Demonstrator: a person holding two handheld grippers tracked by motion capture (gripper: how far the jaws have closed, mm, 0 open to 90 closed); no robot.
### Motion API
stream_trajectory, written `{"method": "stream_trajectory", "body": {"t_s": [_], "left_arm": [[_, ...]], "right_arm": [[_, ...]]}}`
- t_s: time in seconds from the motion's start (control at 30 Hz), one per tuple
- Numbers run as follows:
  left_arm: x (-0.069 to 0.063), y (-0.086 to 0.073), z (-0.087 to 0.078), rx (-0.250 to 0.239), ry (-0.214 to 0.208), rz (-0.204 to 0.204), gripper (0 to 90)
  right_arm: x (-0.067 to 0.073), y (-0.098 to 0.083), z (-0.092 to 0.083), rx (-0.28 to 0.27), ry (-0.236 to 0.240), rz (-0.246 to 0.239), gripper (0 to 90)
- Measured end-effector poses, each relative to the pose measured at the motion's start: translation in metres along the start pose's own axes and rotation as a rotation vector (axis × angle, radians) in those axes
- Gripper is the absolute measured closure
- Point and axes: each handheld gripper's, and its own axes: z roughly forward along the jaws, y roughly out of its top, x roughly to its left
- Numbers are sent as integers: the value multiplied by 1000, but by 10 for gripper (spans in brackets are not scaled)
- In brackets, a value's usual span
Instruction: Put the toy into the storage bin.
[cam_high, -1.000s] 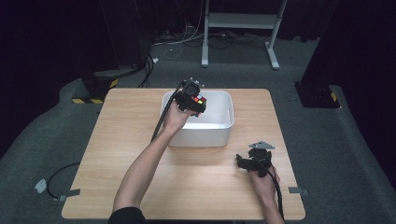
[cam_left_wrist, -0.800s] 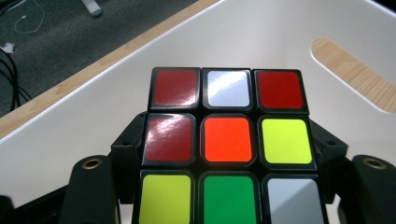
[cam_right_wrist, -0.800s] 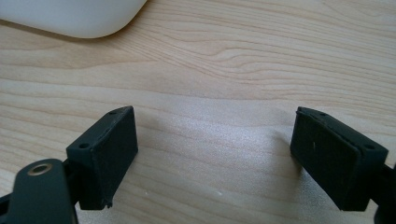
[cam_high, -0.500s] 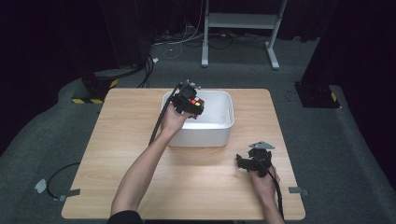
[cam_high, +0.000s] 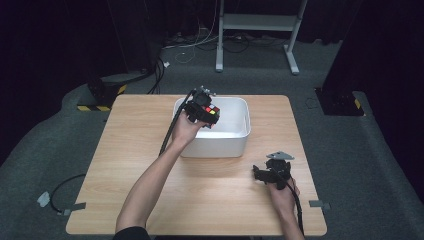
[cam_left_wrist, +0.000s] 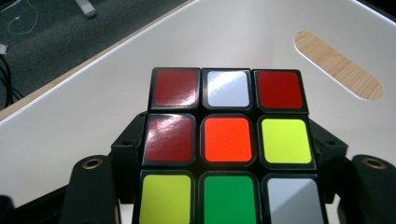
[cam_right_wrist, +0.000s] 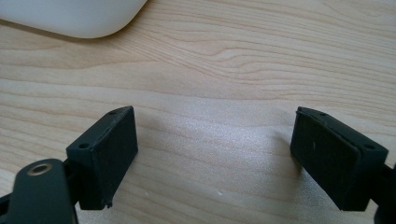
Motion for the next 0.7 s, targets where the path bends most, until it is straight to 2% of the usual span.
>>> {"method": "stream_trajectory", "body": {"t_s": [0.33,0.7], "left_arm": [[-3,-4,-5,-12,0,16,330],[-5,-12,-11,-24,3,13,330]], "right_arm": [[0,0,0,0,0,1,147],[0,0,0,0,0,1,147]]}}
